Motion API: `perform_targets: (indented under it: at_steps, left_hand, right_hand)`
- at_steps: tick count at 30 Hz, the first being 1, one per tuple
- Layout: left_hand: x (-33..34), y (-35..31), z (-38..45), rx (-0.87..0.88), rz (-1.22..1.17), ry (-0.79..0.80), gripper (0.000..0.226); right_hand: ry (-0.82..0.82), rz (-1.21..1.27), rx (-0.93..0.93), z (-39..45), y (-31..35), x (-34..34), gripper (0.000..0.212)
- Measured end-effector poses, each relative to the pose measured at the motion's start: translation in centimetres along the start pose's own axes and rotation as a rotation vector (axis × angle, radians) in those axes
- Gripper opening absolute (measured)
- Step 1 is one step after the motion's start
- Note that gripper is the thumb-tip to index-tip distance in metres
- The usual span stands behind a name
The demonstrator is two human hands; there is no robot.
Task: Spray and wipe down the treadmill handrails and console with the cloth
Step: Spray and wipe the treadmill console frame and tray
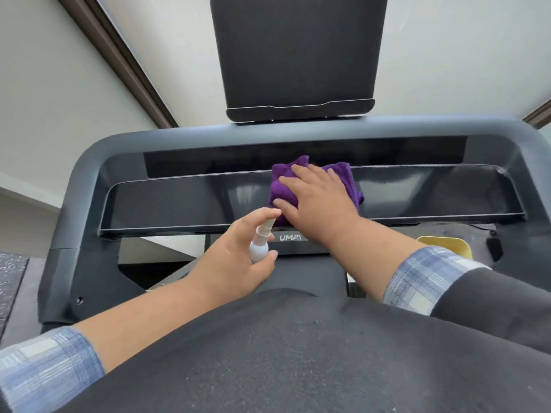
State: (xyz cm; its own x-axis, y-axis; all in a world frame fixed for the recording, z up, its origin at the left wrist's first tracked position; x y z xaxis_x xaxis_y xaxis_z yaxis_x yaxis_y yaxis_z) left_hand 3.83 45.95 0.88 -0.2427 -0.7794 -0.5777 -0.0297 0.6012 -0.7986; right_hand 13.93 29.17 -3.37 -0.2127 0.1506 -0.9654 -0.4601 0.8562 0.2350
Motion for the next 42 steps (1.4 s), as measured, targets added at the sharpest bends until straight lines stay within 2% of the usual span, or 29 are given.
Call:
perform_targets:
  at_steps: [5, 10, 14, 17, 19, 26, 29, 32, 38, 42]
  left_hand:
    - [2.4, -1.4, -0.3, -0.022, -0.005, -0.029, 0.081]
    - [3.4, -2.5, -1.5, -0.093, -0.012, -0.064, 0.073]
    - [5.8, -5.4, -0.6, -0.126, 0.035, -0.134, 0.079]
    - [8.1, -7.6, 0.5, -0.124, 0.03, -0.138, 0.077]
    - [9.5, -8.7, 1.0, -0.108, 0.028, -0.12, 0.078]
    - [12.3, -10.2, 1.3, -0.105, 0.025, -0.091, 0.08]
    - [12.7, -10.5, 1.2, -0.123, 0.031, -0.089, 0.08]
    - [13.1, -10.7, 0.9, -0.118, 0.044, -0.079, 0.082]
    - [13.7, -11.3, 1.3, -0.109, 0.045, -0.08, 0.086]
    - [14.3, -12.4, 2.1, -0.07, 0.064, -0.076, 0.089]
  right_hand:
    - [-0.044, -0.012, 0.167, -4.2, -8.8, -1.6, 0.062]
    - [-0.012, -0.007, 0.289, -4.2, -7.7, -1.3, 0.065]
    - [0.002, -0.016, 0.094, -3.8, -6.3, -1.1, 0.066]
    - [0.023, -0.035, -0.065, -4.5, -8.1, -1.8, 0.068]
    - [0.028, -0.039, -0.084, -5.5, -10.3, -2.3, 0.068]
    - [-0.056, -0.009, 0.195, -11.9, -22.4, -4.1, 0.066]
    - [-0.075, -0.013, 0.28, -12.6, -23.6, -4.0, 0.066]
    - [-0.084, -0.008, 0.332, -11.7, -21.9, -3.5, 0.068]
    - [-0.003, -0.026, -0.002, -9.3, -15.5, -2.4, 0.07]
    - [0.009, 0.041, -0.197, -9.4, -17.1, -2.9, 0.061]
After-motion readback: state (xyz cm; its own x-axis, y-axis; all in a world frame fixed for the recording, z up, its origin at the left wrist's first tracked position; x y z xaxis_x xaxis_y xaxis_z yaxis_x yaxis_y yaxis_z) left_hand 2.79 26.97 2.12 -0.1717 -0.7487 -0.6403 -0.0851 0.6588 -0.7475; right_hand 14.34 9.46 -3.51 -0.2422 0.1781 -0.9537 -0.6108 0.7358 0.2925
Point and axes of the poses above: each hand's wrist, its own z-axis towards the middle knuckle, its own x-axis out of the palm, y = z × x, the point moved 2 cm from there along z, towards the middle knuckle, and after that the axes turned 8 degrees about -x, right-handed, at the moved point
